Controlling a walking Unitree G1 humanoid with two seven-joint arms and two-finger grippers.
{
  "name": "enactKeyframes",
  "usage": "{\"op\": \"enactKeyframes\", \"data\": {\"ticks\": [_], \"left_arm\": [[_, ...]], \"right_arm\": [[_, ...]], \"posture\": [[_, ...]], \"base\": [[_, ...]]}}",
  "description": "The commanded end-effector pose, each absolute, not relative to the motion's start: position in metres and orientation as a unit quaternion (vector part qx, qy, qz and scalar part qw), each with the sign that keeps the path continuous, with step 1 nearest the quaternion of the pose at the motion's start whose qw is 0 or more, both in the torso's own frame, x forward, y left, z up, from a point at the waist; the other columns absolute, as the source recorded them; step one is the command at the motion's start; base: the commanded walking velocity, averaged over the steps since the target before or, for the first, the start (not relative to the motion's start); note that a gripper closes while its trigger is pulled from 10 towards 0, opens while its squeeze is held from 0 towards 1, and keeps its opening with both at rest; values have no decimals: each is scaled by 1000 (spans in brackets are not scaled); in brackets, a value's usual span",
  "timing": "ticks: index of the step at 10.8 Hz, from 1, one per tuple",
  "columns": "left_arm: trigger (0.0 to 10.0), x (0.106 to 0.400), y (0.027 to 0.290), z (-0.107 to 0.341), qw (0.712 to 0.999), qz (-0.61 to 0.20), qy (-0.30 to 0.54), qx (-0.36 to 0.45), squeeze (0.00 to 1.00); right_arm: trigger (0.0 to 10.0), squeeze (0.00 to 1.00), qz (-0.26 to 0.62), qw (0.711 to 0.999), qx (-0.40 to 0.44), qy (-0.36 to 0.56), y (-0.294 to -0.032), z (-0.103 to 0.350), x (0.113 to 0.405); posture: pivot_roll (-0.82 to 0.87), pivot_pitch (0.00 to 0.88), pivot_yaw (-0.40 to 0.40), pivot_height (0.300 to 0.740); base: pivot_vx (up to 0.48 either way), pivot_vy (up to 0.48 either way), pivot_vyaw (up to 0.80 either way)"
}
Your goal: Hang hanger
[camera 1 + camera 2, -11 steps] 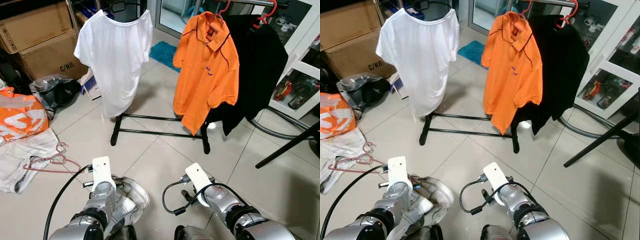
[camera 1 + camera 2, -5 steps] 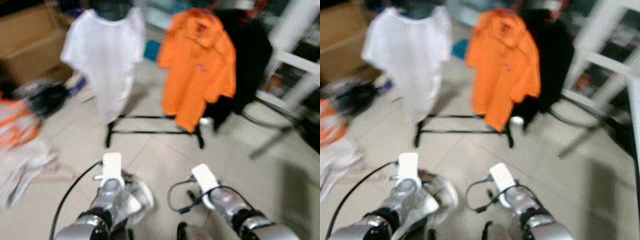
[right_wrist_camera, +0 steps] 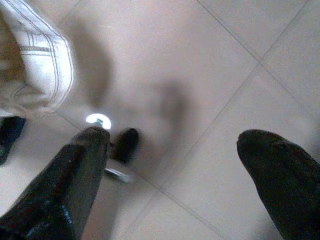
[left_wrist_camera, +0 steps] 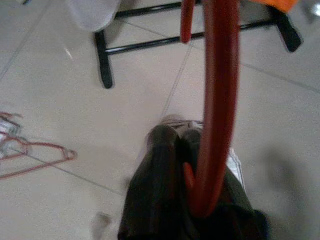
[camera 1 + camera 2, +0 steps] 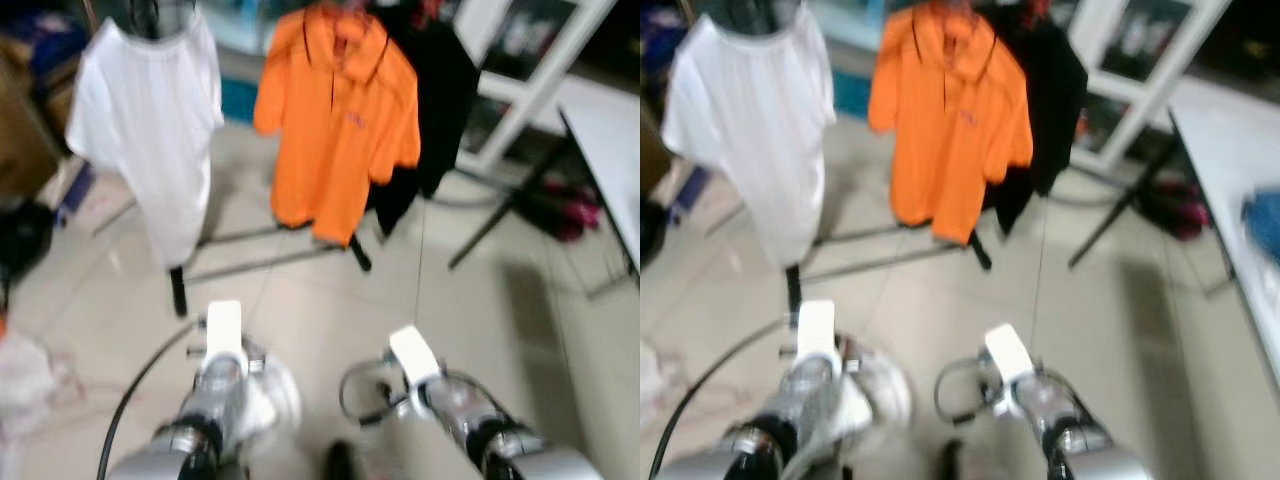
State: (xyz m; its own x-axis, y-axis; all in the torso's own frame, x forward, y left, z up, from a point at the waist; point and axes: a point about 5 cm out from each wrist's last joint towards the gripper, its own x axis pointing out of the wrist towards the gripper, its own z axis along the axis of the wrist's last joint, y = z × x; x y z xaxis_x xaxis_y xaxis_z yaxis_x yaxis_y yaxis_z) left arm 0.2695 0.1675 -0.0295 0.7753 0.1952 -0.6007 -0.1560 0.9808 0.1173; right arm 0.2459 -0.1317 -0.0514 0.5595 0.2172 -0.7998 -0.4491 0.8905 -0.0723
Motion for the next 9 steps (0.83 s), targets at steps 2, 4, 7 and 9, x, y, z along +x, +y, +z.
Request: {"op": "enactKeyframes", "data": {"ticks": [2,4,7,9], "left_arm": [[10000,267,164,-32,941,83,327,28,0],[10000,281,175,-17,953,75,283,71,0],[10000,318,222,40,976,77,137,150,0],[10000,343,217,84,991,7,46,129,0]], "right_arm": [[10000,0,192,873,-135,428,-131,-52,245],[10000,0,204,880,-154,401,-129,-46,253],[10000,0,178,945,-59,269,-136,3,304],[10000,0,131,976,47,166,-142,41,332]], "posture": [[-42,132,-89,740],[-42,134,-78,740],[-26,130,-81,740],[-18,121,-79,740]], "base": [[0,471,-384],[0,0,0],[0,0,0],[0,0,0]]}}
